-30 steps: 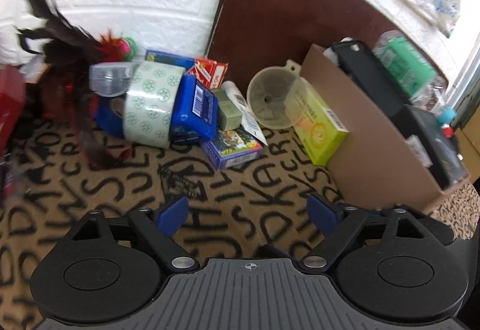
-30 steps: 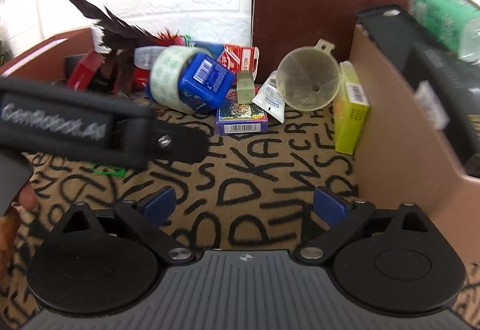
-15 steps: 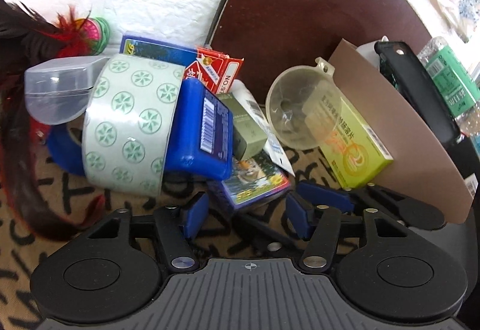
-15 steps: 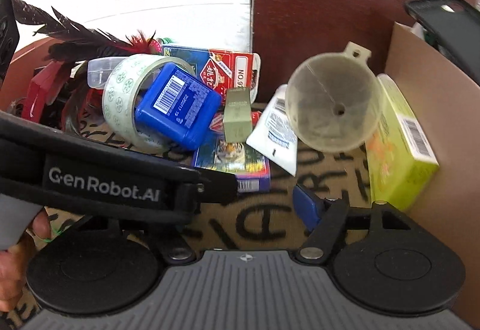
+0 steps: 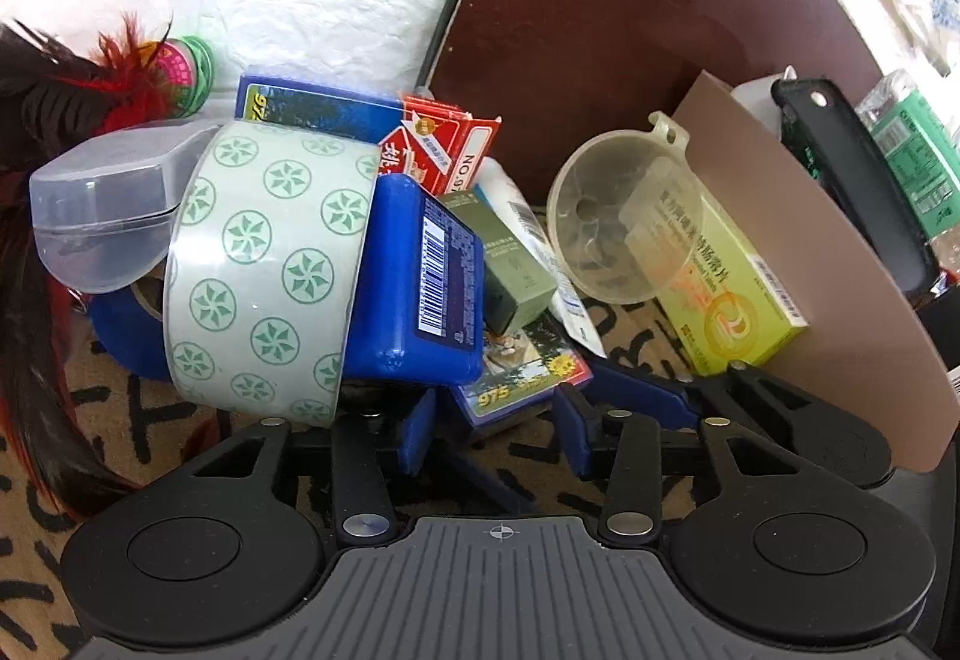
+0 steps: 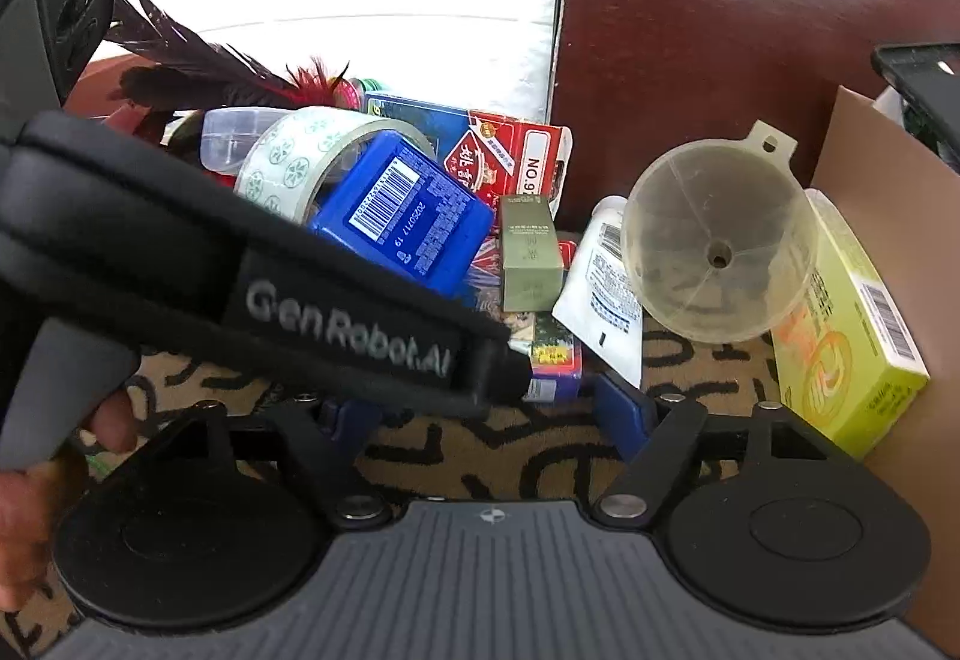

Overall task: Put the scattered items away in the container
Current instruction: 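Grasp the tiger-print card box with the left gripper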

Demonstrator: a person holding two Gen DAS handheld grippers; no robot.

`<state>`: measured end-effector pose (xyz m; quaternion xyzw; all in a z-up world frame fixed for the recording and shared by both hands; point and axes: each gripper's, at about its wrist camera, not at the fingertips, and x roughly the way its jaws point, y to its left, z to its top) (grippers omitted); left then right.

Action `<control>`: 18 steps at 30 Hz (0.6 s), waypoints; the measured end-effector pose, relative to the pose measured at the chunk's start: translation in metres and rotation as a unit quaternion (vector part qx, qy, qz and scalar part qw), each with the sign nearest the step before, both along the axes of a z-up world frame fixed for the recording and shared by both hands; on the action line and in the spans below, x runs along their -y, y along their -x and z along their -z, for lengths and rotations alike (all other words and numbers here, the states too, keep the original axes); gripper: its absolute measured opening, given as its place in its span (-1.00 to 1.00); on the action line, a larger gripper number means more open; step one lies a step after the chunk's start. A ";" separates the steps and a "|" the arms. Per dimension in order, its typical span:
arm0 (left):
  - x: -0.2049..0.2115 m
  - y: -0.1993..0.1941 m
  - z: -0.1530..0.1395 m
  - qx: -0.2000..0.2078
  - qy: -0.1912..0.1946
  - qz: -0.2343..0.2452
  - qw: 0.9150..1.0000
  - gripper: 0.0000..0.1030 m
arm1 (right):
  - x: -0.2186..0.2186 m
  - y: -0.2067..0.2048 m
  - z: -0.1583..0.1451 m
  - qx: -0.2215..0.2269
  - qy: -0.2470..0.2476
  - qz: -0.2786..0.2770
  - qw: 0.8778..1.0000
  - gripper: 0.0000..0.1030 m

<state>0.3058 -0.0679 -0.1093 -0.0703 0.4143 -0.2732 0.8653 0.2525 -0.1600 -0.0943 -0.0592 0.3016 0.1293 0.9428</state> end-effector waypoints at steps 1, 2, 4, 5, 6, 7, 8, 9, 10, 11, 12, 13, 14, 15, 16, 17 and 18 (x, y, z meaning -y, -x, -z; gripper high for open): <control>0.000 0.000 0.000 -0.001 0.000 -0.002 1.000 -0.13 | -0.001 -0.002 0.000 0.001 0.001 -0.002 1.000 0.41; -0.001 0.000 0.000 -0.003 0.002 -0.004 1.000 -0.17 | -0.001 -0.002 0.001 0.003 0.005 0.000 1.000 0.32; -0.001 0.005 -0.001 -0.003 0.003 -0.002 1.000 -0.20 | 0.001 0.001 0.001 0.005 0.005 0.007 1.000 0.24; 0.000 0.009 -0.002 -0.001 -0.001 -0.001 1.000 -0.22 | 0.004 0.002 0.000 0.002 -0.002 0.008 1.000 0.24; 0.002 0.014 -0.003 0.000 -0.006 0.000 1.000 -0.22 | 0.005 0.004 -0.001 -0.002 -0.007 0.008 1.000 0.24; 0.004 0.021 -0.004 -0.001 -0.009 0.002 1.000 -0.22 | 0.006 0.007 -0.003 -0.005 -0.007 0.006 1.000 0.24; 0.004 0.028 -0.005 -0.003 -0.010 0.003 1.000 -0.22 | 0.007 0.012 -0.004 -0.007 -0.007 0.005 1.000 0.24; 0.005 0.036 -0.006 -0.007 -0.010 0.005 1.000 -0.21 | 0.008 0.018 -0.005 -0.009 -0.007 0.005 1.000 0.24; 0.006 0.047 -0.006 -0.011 -0.010 0.008 1.000 -0.20 | 0.009 0.026 -0.006 -0.012 -0.007 0.005 1.000 0.24; 0.006 0.057 -0.007 -0.015 -0.009 0.011 1.000 -0.19 | 0.011 0.035 -0.007 -0.015 -0.008 0.005 1.000 0.24; 0.006 0.070 -0.007 -0.022 -0.006 0.012 1.000 -0.19 | 0.014 0.045 -0.008 -0.019 -0.009 0.005 1.000 0.24; 0.006 0.082 -0.008 -0.029 -0.002 0.014 0.999 -0.18 | 0.016 0.057 -0.009 -0.022 -0.009 0.004 1.000 0.24; 0.006 0.094 -0.008 -0.036 0.001 0.015 0.999 -0.15 | 0.018 0.071 -0.010 -0.024 -0.009 0.003 1.000 0.24; 0.006 0.107 -0.007 -0.044 0.004 0.016 0.999 -0.13 | 0.020 0.084 -0.011 -0.027 -0.009 0.004 1.000 0.24; 0.008 0.121 -0.006 -0.052 0.005 0.019 0.998 -0.08 | 0.022 0.098 -0.011 -0.031 -0.009 0.005 0.999 0.24; 0.010 0.135 -0.005 -0.058 0.004 0.024 0.998 -0.06 | 0.024 0.114 -0.010 -0.035 -0.007 0.006 0.999 0.24; 0.012 0.148 -0.004 -0.061 0.003 0.029 0.998 -0.06 | 0.025 0.130 -0.009 -0.040 -0.005 0.007 0.999 0.24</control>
